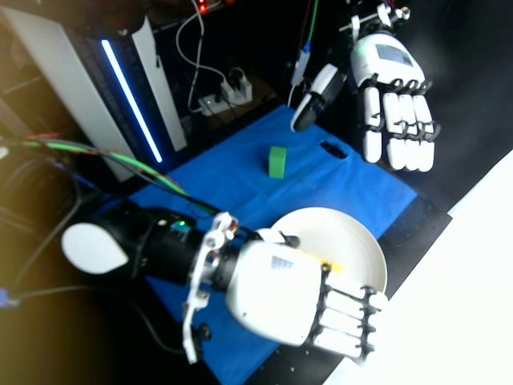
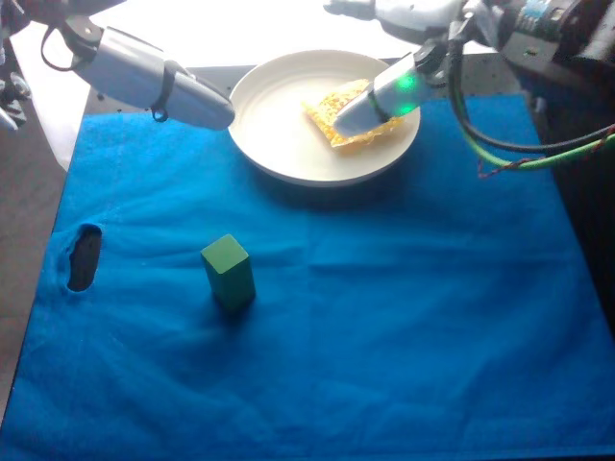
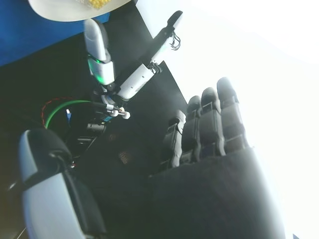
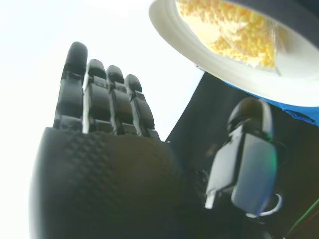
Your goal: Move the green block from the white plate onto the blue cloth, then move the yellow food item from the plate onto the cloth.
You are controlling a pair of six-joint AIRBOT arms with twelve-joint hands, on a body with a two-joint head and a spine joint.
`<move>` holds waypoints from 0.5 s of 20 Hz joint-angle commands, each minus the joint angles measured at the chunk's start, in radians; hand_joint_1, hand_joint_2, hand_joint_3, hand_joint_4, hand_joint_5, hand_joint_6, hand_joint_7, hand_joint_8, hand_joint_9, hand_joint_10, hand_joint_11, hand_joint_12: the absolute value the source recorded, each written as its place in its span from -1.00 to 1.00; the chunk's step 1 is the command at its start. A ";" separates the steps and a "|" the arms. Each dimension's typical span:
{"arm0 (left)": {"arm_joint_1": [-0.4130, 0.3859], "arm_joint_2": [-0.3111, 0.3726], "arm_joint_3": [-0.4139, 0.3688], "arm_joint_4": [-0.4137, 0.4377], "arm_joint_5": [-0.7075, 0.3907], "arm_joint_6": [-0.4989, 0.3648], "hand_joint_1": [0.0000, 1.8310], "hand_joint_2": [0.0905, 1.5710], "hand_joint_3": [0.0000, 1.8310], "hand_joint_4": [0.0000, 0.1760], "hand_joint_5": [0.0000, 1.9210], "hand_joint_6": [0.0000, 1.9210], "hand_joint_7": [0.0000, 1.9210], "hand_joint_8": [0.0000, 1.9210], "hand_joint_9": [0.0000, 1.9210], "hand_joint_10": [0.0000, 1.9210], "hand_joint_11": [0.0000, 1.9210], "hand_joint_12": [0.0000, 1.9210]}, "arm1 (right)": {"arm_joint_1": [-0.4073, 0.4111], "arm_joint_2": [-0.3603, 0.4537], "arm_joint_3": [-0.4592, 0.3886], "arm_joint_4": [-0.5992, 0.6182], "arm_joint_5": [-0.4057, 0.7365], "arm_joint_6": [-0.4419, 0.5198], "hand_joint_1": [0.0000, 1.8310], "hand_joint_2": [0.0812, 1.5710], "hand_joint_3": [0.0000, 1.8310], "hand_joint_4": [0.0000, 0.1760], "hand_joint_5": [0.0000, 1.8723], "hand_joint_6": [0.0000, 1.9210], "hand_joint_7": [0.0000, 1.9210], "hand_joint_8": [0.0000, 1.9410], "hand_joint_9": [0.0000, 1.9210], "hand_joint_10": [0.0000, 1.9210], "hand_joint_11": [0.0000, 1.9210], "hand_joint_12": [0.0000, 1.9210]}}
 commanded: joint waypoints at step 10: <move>-0.044 -0.008 -0.002 -0.027 -0.090 -0.001 -0.35 -0.05 -0.99 -0.17 -0.98 -1.00 -0.91 -1.00 -0.92 -1.00 -1.00 -0.75 | -0.017 -0.021 0.003 0.004 0.085 0.000 -0.50 -0.20 -0.99 -0.76 -0.83 -1.00 -0.68 -0.99 -0.72 -0.98 -1.00 0.15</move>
